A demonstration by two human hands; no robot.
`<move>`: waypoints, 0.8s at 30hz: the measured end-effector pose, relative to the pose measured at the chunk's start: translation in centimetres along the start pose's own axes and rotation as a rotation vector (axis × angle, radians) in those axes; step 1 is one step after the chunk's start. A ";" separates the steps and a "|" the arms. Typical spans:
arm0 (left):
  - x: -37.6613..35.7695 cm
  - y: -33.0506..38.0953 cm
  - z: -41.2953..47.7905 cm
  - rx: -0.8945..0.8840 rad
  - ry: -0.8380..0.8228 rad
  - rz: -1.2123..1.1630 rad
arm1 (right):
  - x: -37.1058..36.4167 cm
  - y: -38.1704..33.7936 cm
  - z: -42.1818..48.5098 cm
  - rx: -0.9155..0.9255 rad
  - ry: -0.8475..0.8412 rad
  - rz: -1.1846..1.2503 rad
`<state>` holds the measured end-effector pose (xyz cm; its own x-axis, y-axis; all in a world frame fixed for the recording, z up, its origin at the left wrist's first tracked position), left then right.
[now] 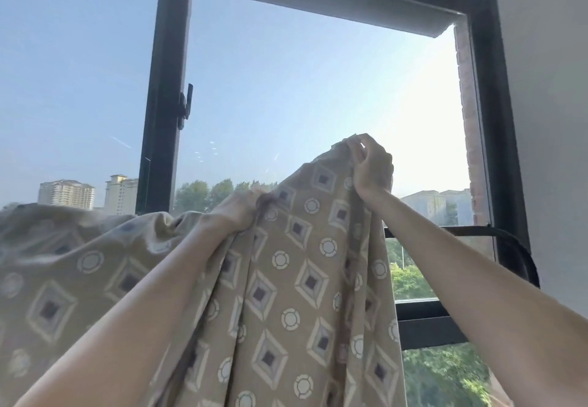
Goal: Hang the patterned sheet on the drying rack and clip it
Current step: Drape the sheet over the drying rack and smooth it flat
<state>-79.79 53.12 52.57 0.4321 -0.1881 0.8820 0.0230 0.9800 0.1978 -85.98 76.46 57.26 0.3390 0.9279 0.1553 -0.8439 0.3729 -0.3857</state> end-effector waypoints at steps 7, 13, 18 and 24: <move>-0.4 0.3 -0.7 0.011 -0.055 0.011 | -1.9 3.1 -1.1 -0.164 -0.097 -0.156; -0.4 0.1 -1.7 -0.007 -0.018 -0.012 | -1.7 4.2 -2.9 -0.138 -0.200 -0.398; -0.5 0.8 -1.9 -0.005 -0.030 -0.037 | -1.1 3.7 -3.9 0.275 -0.071 -0.342; -0.3 0.9 -2.0 0.042 -0.059 -0.051 | -1.0 3.3 -7.6 0.548 -0.357 -0.255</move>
<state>-78.07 54.15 51.64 0.3770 -0.2428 0.8938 0.0051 0.9655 0.2602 -85.98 76.73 48.92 0.4765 0.7195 0.5053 -0.8759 0.4382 0.2020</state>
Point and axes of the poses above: each hand's wrist, its own z-axis towards the middle knuckle, its own x-axis out of the back of the hand, y = z × x, the point moved 3 cm from there along z, towards the middle knuckle, and after that the axes turned 14 degrees about -y, right-handed, at the moved point
